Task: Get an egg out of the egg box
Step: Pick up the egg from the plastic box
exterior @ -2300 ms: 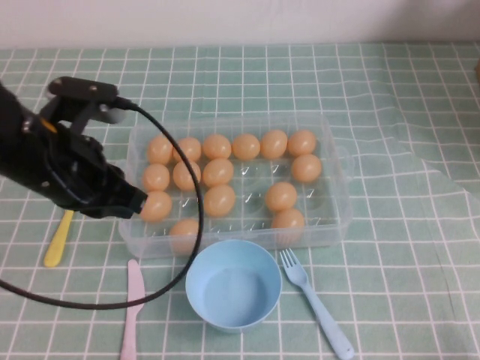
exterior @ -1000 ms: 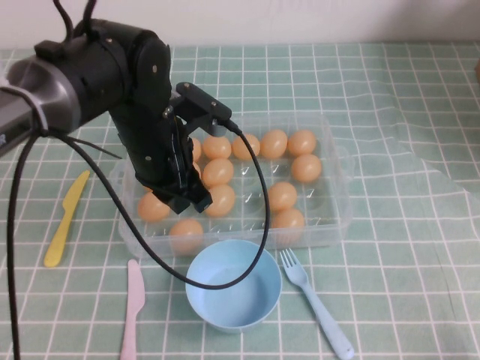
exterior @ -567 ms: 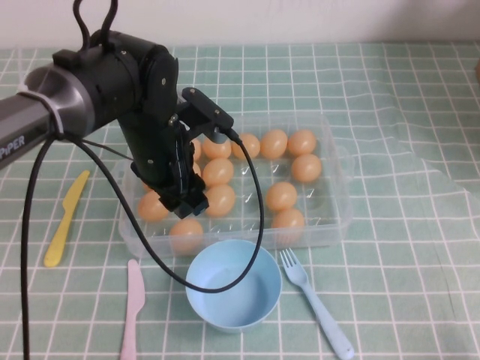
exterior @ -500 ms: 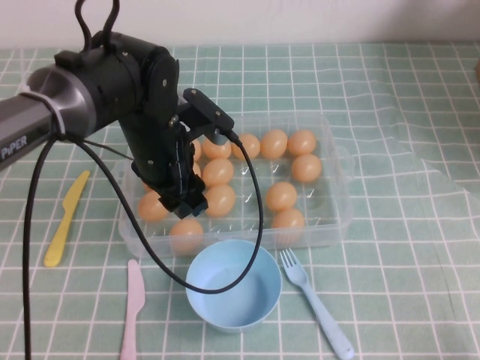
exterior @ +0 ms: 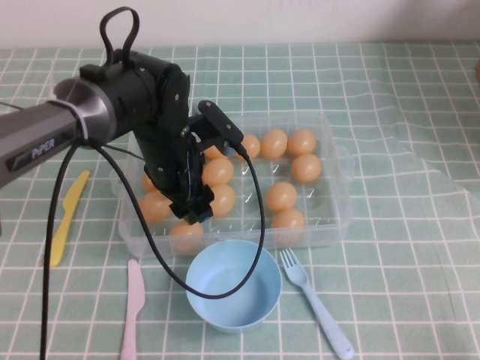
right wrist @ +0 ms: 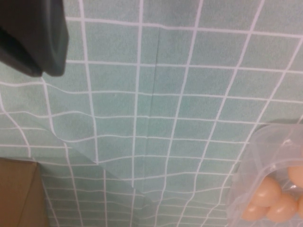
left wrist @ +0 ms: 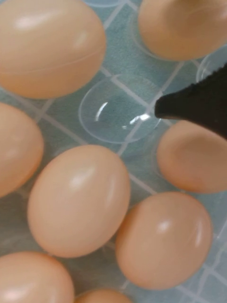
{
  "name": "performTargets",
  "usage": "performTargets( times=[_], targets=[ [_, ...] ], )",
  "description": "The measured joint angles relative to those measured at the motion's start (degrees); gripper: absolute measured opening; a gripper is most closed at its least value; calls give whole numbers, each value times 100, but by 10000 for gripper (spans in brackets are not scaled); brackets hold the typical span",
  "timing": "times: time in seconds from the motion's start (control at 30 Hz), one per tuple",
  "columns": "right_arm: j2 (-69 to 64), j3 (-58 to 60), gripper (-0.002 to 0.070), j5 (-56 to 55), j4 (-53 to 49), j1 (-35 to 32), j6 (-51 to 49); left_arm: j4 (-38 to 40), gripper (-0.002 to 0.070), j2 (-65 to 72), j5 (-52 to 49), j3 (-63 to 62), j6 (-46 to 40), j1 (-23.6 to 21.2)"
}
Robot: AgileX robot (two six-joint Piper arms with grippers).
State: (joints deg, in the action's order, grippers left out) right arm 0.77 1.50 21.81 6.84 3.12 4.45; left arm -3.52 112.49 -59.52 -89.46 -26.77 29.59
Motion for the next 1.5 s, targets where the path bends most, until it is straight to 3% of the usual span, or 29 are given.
performTargets(
  times=[0.8, 1.5],
  targets=[
    [0, 0, -18, 0, 0, 0, 0, 263, 372, 291, -778, -356, 169, 2],
    [0, 0, -18, 0, 0, 0, 0, 382, 371, 300, -939, -356, 843, 2]
  ],
)
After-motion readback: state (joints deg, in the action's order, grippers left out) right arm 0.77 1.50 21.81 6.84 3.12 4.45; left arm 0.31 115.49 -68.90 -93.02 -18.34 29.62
